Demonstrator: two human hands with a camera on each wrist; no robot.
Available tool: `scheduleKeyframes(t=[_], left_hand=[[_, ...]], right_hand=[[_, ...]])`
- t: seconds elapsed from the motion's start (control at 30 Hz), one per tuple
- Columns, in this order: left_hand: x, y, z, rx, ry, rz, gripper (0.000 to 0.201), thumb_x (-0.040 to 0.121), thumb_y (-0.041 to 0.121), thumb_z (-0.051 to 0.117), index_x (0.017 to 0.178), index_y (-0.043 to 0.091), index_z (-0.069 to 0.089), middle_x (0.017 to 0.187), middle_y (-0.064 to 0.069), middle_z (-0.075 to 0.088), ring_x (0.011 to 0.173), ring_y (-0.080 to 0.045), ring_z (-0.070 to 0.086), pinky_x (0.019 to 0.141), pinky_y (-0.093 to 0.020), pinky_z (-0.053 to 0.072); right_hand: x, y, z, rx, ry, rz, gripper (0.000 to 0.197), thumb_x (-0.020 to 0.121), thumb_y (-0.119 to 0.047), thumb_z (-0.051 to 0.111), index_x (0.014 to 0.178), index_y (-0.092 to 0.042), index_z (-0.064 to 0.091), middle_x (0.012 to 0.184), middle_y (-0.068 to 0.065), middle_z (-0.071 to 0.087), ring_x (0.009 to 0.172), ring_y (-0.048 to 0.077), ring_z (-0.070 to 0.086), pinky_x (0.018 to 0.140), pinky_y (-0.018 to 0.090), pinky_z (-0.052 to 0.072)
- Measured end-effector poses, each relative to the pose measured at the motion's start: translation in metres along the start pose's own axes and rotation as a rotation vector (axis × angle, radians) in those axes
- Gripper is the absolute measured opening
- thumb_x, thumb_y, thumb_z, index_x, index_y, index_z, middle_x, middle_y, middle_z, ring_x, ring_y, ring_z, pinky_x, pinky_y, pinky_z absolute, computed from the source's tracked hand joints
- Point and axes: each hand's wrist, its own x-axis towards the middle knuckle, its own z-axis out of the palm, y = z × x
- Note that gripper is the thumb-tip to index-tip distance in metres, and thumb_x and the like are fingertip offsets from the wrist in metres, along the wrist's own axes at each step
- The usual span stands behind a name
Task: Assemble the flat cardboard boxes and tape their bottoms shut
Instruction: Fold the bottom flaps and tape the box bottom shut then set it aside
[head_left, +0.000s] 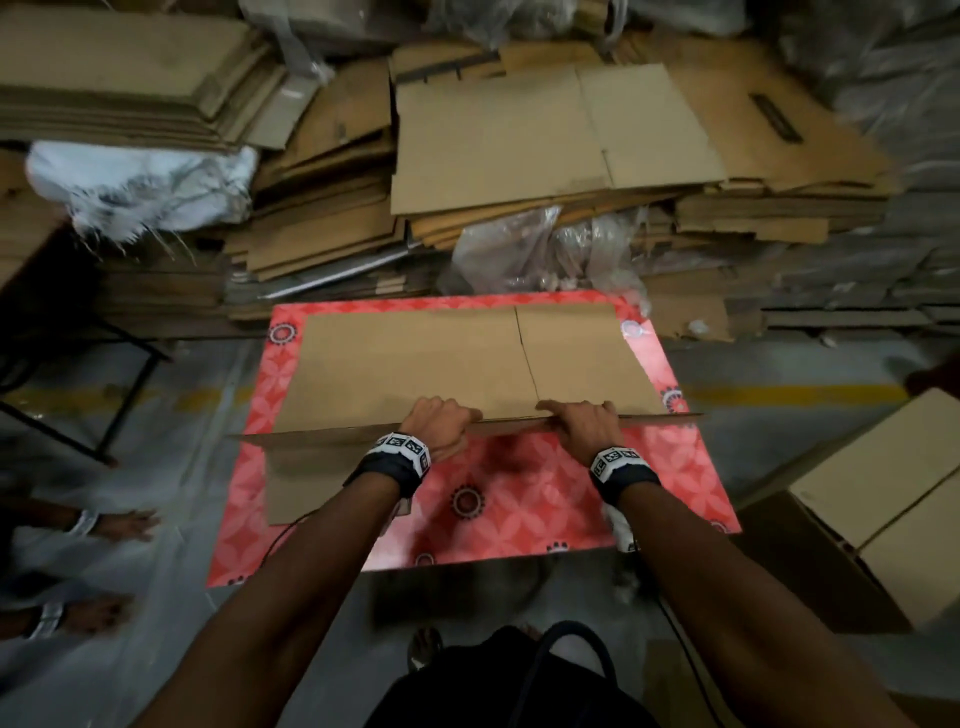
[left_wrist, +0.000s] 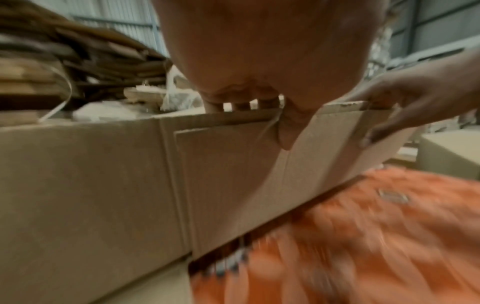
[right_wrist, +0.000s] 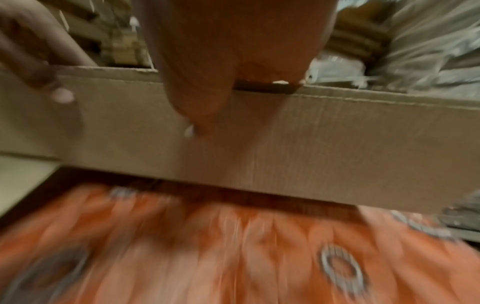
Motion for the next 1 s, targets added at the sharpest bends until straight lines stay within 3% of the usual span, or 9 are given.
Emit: scheduleKeyframes(t=[0.17, 0.27, 0.37, 0.43, 0.53, 0.7, 0.8, 0.9, 1.0], left_hand=[[0.019, -0.014, -0.058, -0.040, 0.166, 0.007, 0.058, 0.081, 0.025, 0.053, 0.137, 0.040, 0.055, 0.114, -0.005, 0.073, 0.103, -0.036, 0.068, 0.083, -0.039, 0.047], [0.029, -0.021, -0.101, -0.026, 0.278, 0.037, 0.045, 0.078, 0.036, 0.045, 0.121, 0.034, 0.061, 0.104, -0.003, 0.075, 0.097, -0.034, 0.069, 0.074, -0.037, 0.049], [0.039, -0.032, -0.134, 0.027, 0.355, 0.010, 0.034, 0.093, 0.044, 0.046, 0.120, 0.029, 0.060, 0.104, -0.009, 0.073, 0.097, -0.036, 0.068, 0.076, -0.042, 0.045], [0.044, -0.041, -0.149, 0.044, 0.355, 0.012, 0.054, 0.092, 0.064, 0.047, 0.134, 0.031, 0.052, 0.117, -0.008, 0.070, 0.107, -0.035, 0.065, 0.083, -0.044, 0.045], [0.043, -0.050, -0.168, 0.158, 0.276, 0.093, 0.122, 0.058, 0.094, 0.052, 0.157, 0.031, 0.021, 0.145, -0.006, 0.052, 0.126, -0.034, 0.050, 0.095, -0.051, 0.048], [0.042, -0.053, -0.178, 0.274, 0.298, 0.095, 0.171, 0.036, 0.064, 0.093, 0.156, 0.038, -0.026, 0.168, -0.007, 0.010, 0.146, -0.043, 0.025, 0.115, -0.066, 0.028], [0.048, -0.048, -0.181, 0.311, 0.386, 0.061, 0.162, 0.048, 0.051, 0.093, 0.156, 0.036, -0.028, 0.167, -0.014, 0.014, 0.143, -0.043, 0.031, 0.113, -0.064, 0.031], [0.048, -0.047, -0.187, 0.335, 0.439, 0.098, 0.144, 0.057, 0.068, 0.076, 0.159, 0.031, -0.018, 0.158, -0.014, 0.029, 0.131, -0.038, 0.044, 0.106, -0.055, 0.039], [0.047, -0.050, -0.193, 0.353, 0.457, 0.113, 0.126, 0.068, 0.058, 0.070, 0.162, 0.026, -0.009, 0.153, -0.011, 0.037, 0.126, -0.033, 0.047, 0.104, -0.048, 0.040]], right_hand=[[0.024, 0.022, -0.065, -0.110, 0.104, 0.055, 0.040, 0.097, -0.038, 0.058, 0.137, -0.039, 0.059, 0.118, 0.006, 0.073, 0.108, 0.031, 0.067, 0.097, 0.041, 0.038], [0.035, 0.036, -0.107, -0.102, 0.167, 0.098, 0.041, 0.095, -0.033, 0.061, 0.135, -0.037, 0.062, 0.119, 0.010, 0.071, 0.110, 0.035, 0.065, 0.098, 0.043, 0.043], [0.043, 0.046, -0.144, -0.105, 0.215, 0.116, 0.040, 0.089, -0.027, 0.065, 0.128, -0.034, 0.065, 0.117, 0.009, 0.071, 0.109, 0.035, 0.065, 0.092, 0.042, 0.048], [0.046, 0.052, -0.163, -0.123, 0.252, 0.131, 0.043, 0.089, -0.027, 0.065, 0.131, -0.035, 0.062, 0.115, 0.007, 0.073, 0.107, 0.033, 0.067, 0.087, 0.040, 0.048], [0.047, 0.063, -0.185, -0.137, 0.334, 0.148, 0.037, 0.096, -0.033, 0.062, 0.133, -0.036, 0.061, 0.109, 0.005, 0.075, 0.101, 0.030, 0.069, 0.077, 0.037, 0.044], [0.044, 0.077, -0.212, -0.107, 0.372, 0.181, 0.023, 0.097, -0.034, 0.065, 0.120, -0.028, 0.069, 0.106, 0.007, 0.076, 0.099, 0.030, 0.070, 0.072, 0.035, 0.042], [0.041, 0.079, -0.220, -0.078, 0.388, 0.201, 0.026, 0.098, -0.038, 0.062, 0.121, -0.030, 0.069, 0.107, 0.008, 0.075, 0.100, 0.033, 0.069, 0.077, 0.038, 0.050], [0.037, 0.081, -0.224, -0.088, 0.393, 0.216, 0.025, 0.100, -0.039, 0.060, 0.121, -0.030, 0.068, 0.106, 0.008, 0.075, 0.100, 0.033, 0.069, 0.076, 0.037, 0.049], [0.033, 0.085, -0.229, -0.098, 0.409, 0.225, 0.028, 0.101, -0.040, 0.058, 0.124, -0.028, 0.068, 0.108, 0.009, 0.075, 0.101, 0.033, 0.069, 0.073, 0.036, 0.044]])
